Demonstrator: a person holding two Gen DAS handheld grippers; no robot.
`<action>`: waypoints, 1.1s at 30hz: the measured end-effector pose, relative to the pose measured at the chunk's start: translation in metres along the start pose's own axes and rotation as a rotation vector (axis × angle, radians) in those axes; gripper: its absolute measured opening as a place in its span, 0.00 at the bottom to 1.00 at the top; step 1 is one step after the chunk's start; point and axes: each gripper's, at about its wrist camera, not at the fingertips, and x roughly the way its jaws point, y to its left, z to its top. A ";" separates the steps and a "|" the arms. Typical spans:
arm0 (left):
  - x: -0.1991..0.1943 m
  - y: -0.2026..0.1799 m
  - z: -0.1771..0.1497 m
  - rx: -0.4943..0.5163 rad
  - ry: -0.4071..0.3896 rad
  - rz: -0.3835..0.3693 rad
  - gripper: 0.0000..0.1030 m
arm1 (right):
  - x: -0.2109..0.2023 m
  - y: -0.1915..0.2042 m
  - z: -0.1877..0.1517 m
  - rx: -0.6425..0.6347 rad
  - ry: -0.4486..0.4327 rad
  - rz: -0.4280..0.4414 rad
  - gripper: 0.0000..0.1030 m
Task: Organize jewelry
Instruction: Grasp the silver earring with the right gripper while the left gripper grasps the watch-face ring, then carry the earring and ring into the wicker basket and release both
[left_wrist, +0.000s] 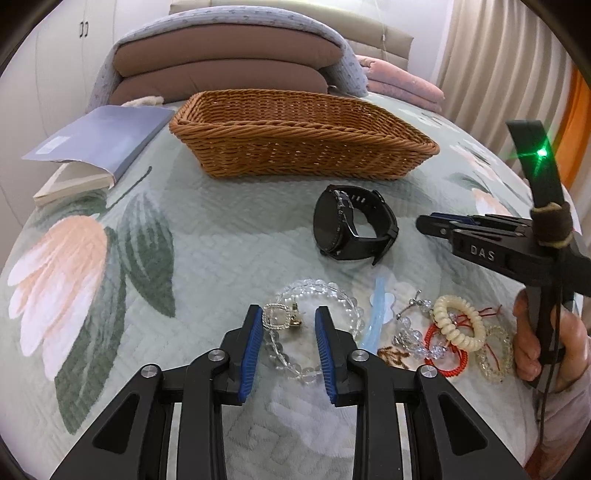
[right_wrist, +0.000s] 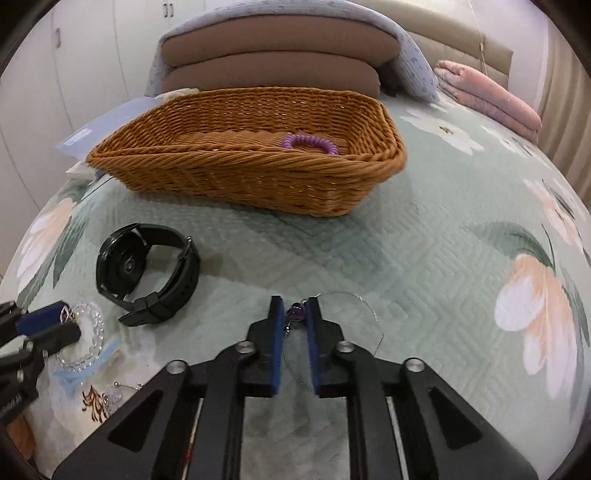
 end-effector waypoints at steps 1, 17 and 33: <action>0.000 0.000 0.000 -0.006 -0.002 0.005 0.21 | -0.001 0.002 0.000 -0.006 -0.006 0.002 0.13; -0.039 0.017 0.002 -0.073 -0.174 -0.013 0.21 | -0.051 -0.001 -0.006 0.009 -0.206 0.159 0.13; -0.077 -0.006 0.107 -0.028 -0.309 -0.086 0.21 | -0.121 -0.021 0.094 0.037 -0.411 0.223 0.13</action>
